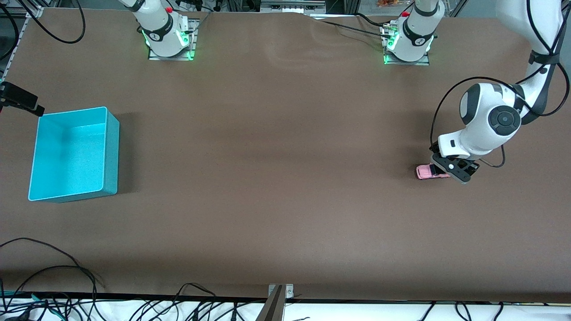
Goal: Wind and store pink jeep toy
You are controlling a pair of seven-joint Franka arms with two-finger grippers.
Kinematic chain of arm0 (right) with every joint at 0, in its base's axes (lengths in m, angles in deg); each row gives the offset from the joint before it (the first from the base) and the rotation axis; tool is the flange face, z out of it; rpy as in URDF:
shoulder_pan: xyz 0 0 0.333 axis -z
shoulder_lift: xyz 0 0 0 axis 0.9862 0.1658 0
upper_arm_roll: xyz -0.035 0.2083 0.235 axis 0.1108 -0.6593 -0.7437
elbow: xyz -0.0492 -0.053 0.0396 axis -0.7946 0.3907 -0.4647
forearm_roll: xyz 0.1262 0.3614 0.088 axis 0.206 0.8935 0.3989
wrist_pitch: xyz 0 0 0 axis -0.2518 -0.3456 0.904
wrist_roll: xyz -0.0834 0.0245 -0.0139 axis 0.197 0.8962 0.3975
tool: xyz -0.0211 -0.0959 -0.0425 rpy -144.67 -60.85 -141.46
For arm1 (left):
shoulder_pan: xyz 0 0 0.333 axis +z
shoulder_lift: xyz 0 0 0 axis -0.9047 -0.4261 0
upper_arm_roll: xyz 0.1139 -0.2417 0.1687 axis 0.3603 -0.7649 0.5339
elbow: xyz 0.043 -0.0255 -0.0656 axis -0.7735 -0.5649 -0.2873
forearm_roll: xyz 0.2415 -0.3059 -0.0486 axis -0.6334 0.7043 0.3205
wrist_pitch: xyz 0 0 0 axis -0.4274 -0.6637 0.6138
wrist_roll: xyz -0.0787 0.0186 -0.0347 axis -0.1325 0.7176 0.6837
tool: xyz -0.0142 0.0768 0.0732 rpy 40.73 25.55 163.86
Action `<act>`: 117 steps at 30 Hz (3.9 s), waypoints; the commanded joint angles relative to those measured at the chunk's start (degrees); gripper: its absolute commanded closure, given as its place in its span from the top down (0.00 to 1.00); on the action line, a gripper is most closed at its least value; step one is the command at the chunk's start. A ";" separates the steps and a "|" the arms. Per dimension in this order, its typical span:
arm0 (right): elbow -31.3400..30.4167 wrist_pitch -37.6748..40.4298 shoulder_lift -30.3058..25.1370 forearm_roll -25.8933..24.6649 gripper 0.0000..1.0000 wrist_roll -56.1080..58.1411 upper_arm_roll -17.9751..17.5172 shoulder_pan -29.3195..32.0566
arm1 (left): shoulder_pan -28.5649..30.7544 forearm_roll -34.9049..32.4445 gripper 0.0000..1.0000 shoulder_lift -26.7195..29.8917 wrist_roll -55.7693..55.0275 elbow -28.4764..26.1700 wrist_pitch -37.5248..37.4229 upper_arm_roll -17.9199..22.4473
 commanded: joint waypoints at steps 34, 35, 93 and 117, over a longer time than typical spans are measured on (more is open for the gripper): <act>0.09 0.95 -0.23 1.14 1.00 0.42 -0.12 0.37 | 1.51 19.93 1.00 -4.54 59.04 0.21 5.79 3.06; 0.09 0.95 -0.23 1.14 1.00 0.42 -0.12 0.37 | 1.43 19.93 1.00 -4.54 58.95 0.21 5.79 3.06; -1.49 0.51 0.30 1.14 1.00 0.42 0.58 0.46 | 1.25 18.79 0.00 -8.23 68.18 0.73 8.43 3.15; -1.49 0.51 0.30 1.23 1.00 0.34 0.49 0.46 | 2.39 18.79 0.00 -8.85 72.31 0.91 8.52 7.63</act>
